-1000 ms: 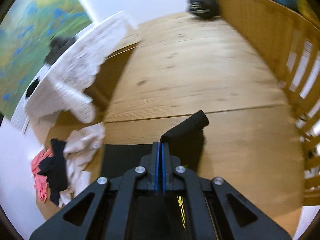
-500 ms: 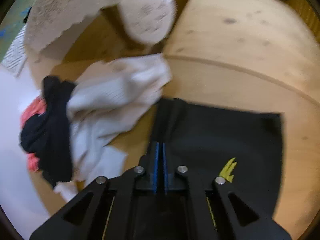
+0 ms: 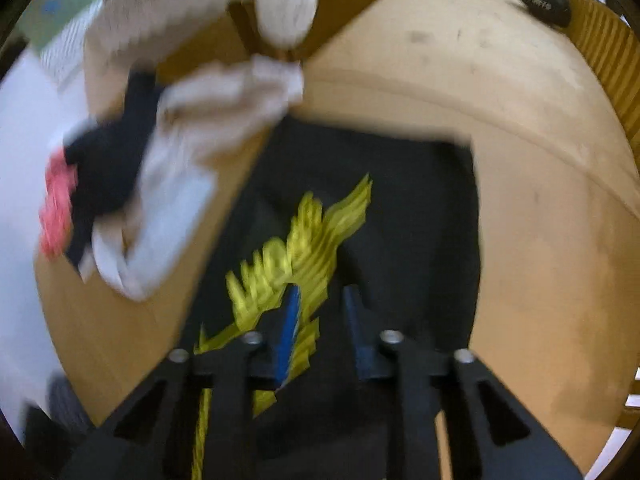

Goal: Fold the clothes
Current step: 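Lay the folded edge down with the left gripper while the right gripper opens beside it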

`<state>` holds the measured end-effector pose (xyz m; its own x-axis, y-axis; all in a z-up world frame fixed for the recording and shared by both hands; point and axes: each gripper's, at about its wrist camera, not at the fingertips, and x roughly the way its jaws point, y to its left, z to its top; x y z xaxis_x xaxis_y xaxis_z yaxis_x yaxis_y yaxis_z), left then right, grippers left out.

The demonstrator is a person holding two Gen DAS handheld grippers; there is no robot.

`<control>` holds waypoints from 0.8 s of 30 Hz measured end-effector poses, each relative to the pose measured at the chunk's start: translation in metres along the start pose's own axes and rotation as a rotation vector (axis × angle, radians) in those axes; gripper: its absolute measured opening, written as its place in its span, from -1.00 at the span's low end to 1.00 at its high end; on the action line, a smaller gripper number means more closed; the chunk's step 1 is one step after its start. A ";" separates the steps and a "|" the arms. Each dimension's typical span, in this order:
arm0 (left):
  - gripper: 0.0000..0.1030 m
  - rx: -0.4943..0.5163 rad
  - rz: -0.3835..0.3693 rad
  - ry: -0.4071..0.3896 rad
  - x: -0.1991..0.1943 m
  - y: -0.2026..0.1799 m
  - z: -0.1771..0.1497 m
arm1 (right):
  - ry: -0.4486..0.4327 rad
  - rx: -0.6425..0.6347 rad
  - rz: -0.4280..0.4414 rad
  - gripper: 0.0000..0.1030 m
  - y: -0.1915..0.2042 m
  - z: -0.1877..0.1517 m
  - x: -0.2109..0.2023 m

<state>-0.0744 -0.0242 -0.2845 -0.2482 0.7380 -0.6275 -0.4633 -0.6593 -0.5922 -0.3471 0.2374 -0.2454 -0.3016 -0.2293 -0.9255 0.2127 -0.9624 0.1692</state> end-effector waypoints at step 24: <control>-0.87 0.133 0.072 0.127 0.082 0.060 0.226 | 0.035 -0.204 0.121 -0.59 0.111 -0.167 0.003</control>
<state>-0.3150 0.0294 -0.2574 -0.1793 0.6603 -0.7293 -0.5588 -0.6785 -0.4769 -0.1695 0.1546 -0.2856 -0.2311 -0.3328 -0.9142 0.4296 -0.8780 0.2110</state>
